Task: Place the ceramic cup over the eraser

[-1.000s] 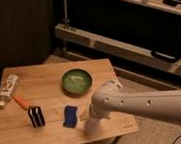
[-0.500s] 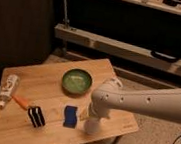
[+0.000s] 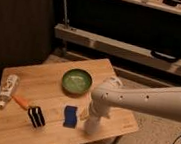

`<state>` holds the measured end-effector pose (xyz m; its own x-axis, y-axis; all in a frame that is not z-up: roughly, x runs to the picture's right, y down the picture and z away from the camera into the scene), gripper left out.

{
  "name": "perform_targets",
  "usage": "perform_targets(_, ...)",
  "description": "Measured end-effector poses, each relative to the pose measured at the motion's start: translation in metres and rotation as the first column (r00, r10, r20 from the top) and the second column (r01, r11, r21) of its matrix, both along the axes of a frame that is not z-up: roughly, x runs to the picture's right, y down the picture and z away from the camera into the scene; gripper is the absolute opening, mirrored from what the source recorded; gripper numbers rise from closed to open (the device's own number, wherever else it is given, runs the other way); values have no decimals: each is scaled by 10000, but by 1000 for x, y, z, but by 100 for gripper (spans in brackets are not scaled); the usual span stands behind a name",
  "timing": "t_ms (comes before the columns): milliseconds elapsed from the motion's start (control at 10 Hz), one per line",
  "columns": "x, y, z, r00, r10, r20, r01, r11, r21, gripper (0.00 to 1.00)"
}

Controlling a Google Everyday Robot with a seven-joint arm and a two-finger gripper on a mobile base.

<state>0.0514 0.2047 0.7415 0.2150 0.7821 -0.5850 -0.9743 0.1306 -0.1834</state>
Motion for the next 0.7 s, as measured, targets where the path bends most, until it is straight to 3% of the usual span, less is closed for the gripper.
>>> perform_targets(600,-11,-1,1,9992,-397,-40,397,9991,-167,7)
perform_targets(700,-15,-4,-1,9988,-485,0,485,9988,-90,1)
